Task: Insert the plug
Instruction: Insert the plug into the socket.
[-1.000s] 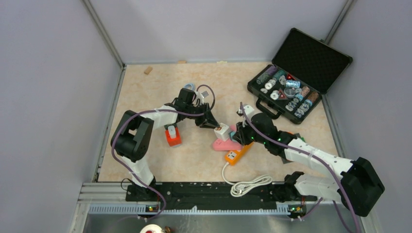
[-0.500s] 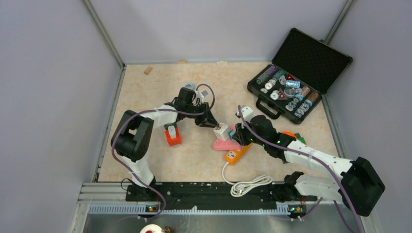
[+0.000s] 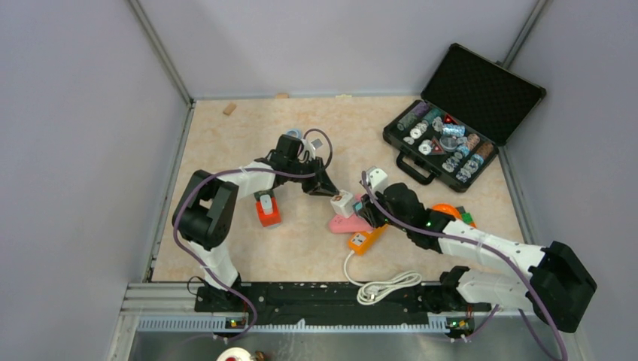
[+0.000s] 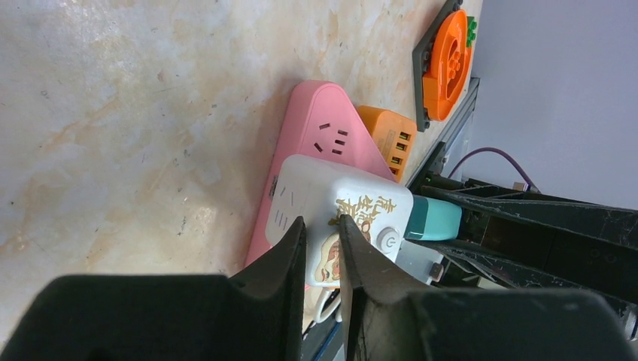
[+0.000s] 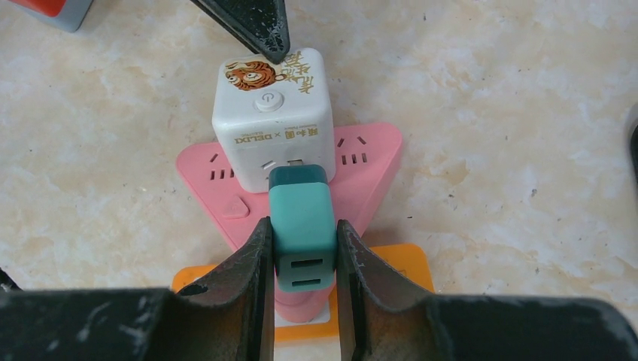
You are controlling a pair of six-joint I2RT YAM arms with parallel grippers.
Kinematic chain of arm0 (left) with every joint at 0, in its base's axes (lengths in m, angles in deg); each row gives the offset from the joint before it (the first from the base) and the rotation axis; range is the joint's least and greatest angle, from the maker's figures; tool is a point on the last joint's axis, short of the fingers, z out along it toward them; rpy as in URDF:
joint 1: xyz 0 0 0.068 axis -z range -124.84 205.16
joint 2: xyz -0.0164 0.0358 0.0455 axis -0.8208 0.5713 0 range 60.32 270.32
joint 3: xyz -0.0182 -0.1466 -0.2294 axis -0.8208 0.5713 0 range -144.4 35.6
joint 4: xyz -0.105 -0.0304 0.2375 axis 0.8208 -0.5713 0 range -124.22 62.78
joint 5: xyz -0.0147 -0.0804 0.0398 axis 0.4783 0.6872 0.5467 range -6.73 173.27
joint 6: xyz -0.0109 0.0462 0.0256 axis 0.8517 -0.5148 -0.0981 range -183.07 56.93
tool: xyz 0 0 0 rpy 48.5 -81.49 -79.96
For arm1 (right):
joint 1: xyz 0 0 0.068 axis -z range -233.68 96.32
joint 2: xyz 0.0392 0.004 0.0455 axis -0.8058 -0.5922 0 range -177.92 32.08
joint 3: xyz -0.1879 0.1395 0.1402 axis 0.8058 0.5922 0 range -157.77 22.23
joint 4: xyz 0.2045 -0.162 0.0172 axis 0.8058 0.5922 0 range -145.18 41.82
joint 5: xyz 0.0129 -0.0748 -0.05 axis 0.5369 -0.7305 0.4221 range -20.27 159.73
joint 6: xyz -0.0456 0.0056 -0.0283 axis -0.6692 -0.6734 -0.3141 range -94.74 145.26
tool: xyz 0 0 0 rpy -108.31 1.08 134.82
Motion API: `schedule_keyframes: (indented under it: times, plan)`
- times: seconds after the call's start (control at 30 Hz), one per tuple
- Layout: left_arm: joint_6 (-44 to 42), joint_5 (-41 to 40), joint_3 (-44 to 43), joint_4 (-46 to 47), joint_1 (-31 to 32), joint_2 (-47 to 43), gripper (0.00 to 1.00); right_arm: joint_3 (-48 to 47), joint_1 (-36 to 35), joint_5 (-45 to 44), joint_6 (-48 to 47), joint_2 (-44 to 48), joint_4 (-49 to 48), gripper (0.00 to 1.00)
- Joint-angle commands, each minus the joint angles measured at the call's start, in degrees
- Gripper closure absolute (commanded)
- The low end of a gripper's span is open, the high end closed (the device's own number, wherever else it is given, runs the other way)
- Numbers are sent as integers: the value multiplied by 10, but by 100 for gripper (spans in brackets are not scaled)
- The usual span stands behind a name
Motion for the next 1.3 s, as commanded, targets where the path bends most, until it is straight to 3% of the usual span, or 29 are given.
schedule_keyframes:
  times: [0.0,0.57,1.27]
  plan:
    - [-19,-3,3,-48,33,30,80,2,-10,-42,-21,-2,-51,100]
    - [-15,8,2,-58,53,37,86,9,-40,-109,-29,-31,-72,100]
    - [-33,47,-12,-84,76,65,95,23,-41,-99,21,-90,-126,100]
